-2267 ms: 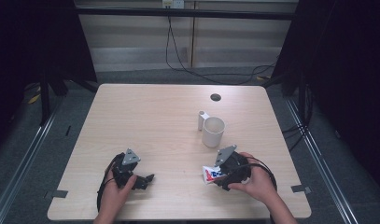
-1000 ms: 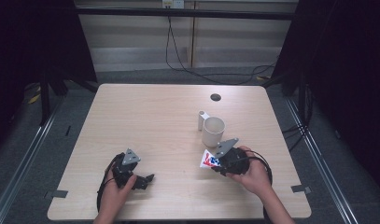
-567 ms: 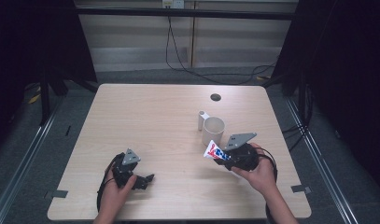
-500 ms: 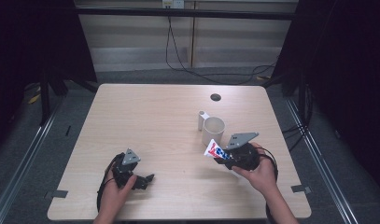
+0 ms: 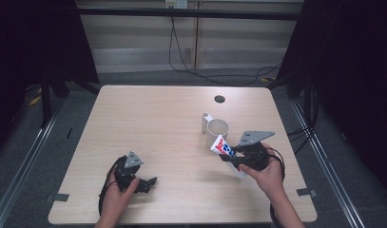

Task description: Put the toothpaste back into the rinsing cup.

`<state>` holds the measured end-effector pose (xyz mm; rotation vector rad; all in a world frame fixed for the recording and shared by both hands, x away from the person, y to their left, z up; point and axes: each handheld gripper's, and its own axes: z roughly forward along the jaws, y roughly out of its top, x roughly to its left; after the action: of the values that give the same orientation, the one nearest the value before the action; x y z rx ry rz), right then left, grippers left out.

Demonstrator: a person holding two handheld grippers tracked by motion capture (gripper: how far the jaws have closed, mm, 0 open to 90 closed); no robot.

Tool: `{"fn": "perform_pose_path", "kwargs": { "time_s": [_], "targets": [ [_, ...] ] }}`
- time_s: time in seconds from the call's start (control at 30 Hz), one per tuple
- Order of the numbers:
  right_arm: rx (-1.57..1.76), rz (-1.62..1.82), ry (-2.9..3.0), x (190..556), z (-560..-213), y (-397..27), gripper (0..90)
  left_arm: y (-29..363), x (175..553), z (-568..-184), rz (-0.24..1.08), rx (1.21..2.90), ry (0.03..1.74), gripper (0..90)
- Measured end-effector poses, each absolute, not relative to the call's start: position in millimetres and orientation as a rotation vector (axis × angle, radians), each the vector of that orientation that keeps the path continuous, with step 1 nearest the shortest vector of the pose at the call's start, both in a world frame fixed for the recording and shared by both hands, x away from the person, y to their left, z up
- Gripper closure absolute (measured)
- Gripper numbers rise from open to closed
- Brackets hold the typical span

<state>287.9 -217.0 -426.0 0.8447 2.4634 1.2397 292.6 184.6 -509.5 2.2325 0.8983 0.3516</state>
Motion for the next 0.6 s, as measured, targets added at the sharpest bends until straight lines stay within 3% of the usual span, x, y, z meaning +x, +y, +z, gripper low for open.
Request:
{"fn": "perform_pose_path", "kwargs": {
  "time_s": [0.6],
  "targets": [
    [0.900,1.372,2.342,292,-414,-223,66.6,185,293,-510,0.352,2.231,0.898,0.0]
  ]
}}
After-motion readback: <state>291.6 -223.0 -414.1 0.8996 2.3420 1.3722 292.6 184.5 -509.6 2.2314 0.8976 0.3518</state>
